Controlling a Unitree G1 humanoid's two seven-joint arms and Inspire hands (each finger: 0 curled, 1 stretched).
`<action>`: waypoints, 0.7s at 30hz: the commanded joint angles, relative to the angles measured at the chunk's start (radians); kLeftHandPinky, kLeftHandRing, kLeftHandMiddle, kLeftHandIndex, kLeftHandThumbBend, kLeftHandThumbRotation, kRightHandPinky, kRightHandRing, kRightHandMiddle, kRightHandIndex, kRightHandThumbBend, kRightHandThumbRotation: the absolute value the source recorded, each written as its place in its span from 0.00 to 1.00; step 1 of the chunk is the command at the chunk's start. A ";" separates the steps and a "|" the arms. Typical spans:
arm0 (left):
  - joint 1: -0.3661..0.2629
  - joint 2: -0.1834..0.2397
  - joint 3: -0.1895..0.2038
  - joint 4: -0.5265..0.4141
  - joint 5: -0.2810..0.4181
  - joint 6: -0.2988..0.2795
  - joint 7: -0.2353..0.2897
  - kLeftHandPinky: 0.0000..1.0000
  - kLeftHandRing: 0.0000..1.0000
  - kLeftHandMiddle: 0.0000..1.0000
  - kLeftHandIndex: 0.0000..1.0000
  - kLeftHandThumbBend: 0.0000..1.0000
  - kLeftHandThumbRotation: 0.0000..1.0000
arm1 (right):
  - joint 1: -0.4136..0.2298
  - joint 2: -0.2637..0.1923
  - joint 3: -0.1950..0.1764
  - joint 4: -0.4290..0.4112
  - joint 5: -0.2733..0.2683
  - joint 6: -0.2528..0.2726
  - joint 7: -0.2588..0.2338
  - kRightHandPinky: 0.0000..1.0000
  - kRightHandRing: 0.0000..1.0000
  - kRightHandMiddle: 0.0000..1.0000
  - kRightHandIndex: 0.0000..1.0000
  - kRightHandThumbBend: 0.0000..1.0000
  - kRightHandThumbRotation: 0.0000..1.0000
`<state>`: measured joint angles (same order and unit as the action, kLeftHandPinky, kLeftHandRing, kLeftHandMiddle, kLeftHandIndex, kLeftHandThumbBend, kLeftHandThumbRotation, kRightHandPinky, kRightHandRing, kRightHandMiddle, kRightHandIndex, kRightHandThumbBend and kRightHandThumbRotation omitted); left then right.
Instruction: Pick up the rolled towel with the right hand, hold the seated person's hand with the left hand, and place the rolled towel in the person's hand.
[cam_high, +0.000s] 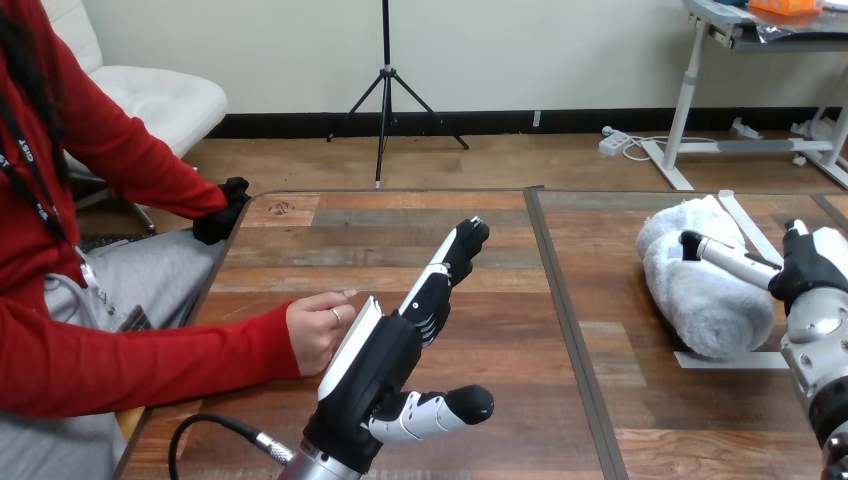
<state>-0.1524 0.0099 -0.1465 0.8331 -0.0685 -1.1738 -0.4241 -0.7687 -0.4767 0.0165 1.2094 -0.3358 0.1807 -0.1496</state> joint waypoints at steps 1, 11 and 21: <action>-0.034 -0.013 0.000 -0.022 -0.007 -0.015 0.004 1.00 1.00 1.00 1.00 1.00 0.75 | -0.079 0.002 0.026 0.005 -0.009 -0.020 -0.008 0.84 1.00 1.00 1.00 1.00 0.66; -0.029 -0.013 -0.001 -0.032 -0.011 -0.008 0.000 1.00 1.00 1.00 1.00 1.00 0.74 | -0.071 0.007 0.043 0.027 -0.007 -0.029 -0.013 0.83 0.99 1.00 1.00 1.00 0.67; -0.035 -0.012 0.003 -0.021 -0.007 -0.025 -0.003 1.00 1.00 1.00 1.00 1.00 0.76 | -0.059 0.018 0.041 0.036 0.002 -0.035 -0.023 0.84 0.99 1.00 1.00 1.00 0.66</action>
<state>-0.1524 -0.0001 -0.1466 0.8321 -0.0676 -1.1764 -0.4291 -0.7685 -0.4710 0.0419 1.2379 -0.3308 0.1732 -0.1501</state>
